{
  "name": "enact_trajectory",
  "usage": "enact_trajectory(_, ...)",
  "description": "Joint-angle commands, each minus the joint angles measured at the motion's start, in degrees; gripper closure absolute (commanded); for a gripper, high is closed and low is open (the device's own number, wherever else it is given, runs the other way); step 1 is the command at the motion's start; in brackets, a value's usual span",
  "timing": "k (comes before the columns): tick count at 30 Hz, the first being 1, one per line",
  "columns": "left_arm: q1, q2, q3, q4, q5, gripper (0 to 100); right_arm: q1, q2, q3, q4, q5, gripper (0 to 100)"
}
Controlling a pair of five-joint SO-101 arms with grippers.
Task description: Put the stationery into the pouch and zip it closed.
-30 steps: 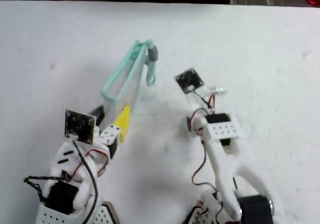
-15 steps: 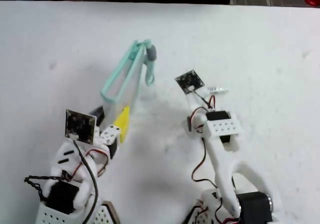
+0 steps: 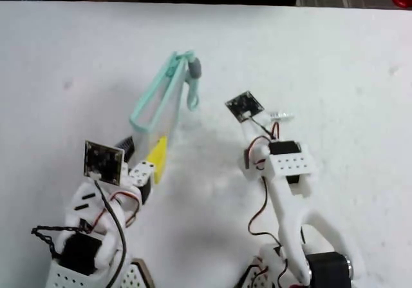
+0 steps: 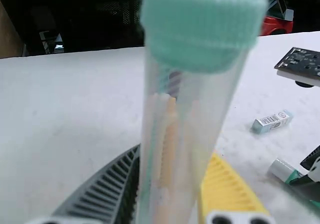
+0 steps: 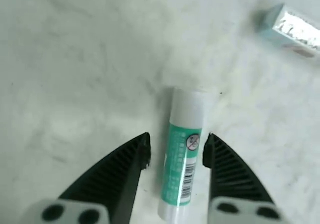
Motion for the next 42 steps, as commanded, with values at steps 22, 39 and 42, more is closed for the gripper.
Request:
enact_trajectory(22,0.7,0.4,0.0,0.7,0.3,84,3.5,13.8,-14.4,2.2,0.7,98.2)
enact_trajectory(39,0.7,0.4,-0.1,0.7,0.3,83,-12.6,-23.5,-31.9,17.3,7.6,98.1)
enact_trajectory(42,0.7,0.4,-0.1,0.7,0.3,83,-18.9,-28.6,-32.1,10.9,7.6,98.1)
